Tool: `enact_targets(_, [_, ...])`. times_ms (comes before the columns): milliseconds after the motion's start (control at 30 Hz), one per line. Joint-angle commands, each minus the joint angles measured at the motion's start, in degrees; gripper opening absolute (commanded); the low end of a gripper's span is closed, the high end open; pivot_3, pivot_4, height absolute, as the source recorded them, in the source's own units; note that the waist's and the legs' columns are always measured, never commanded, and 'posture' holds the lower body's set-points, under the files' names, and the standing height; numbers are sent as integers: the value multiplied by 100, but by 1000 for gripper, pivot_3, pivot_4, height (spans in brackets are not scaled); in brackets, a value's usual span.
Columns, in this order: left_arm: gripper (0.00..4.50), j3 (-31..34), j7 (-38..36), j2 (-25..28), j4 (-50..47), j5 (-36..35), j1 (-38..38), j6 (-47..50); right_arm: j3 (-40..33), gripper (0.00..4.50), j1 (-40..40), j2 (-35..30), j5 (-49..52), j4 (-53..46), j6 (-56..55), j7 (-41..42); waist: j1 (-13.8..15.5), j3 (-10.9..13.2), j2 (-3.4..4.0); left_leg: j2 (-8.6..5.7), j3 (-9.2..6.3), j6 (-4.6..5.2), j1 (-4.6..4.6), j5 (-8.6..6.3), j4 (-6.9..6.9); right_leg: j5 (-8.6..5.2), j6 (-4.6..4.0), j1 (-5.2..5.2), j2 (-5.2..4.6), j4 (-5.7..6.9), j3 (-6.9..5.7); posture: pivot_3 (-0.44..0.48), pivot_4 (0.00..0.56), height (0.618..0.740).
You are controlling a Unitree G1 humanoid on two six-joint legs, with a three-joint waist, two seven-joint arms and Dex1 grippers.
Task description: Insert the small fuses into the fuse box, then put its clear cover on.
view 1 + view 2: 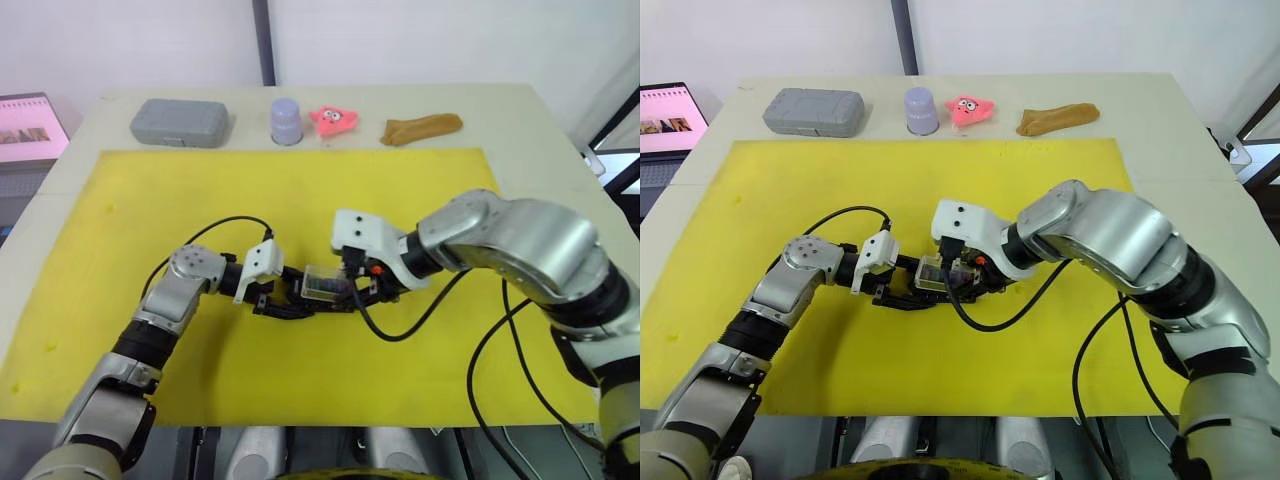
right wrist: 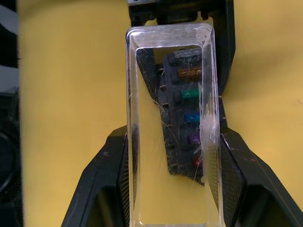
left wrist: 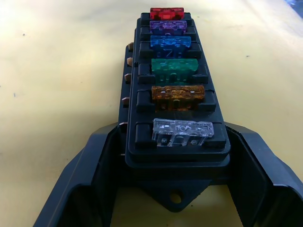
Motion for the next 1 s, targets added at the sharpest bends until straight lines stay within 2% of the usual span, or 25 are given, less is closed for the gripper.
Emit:
enact_targets(33, [2547,-96,-45,-116,85,167,-22,-183,130,1705,-193,159,-202,43,27,-203,5,0,0,0,-2,0,-1,0,0,0,0,0,0,0,-2,0,150,740])
enact_targets(633, [2547,-58,-51,-146,129,362,-36,-411,749,1705,-247,408,-604,180,-262,-262,-1,-1,0,-6,-4,0,0,0,0,0,0,1,-4,0,-2,0,150,740])
enact_targets(1000, [2547,-69,2,-156,71,414,-3,-433,1195,1705,-245,307,-929,229,-507,-68,-4,-2,0,-5,-4,0,3,0,0,0,0,4,-3,0,-3,0,150,740])
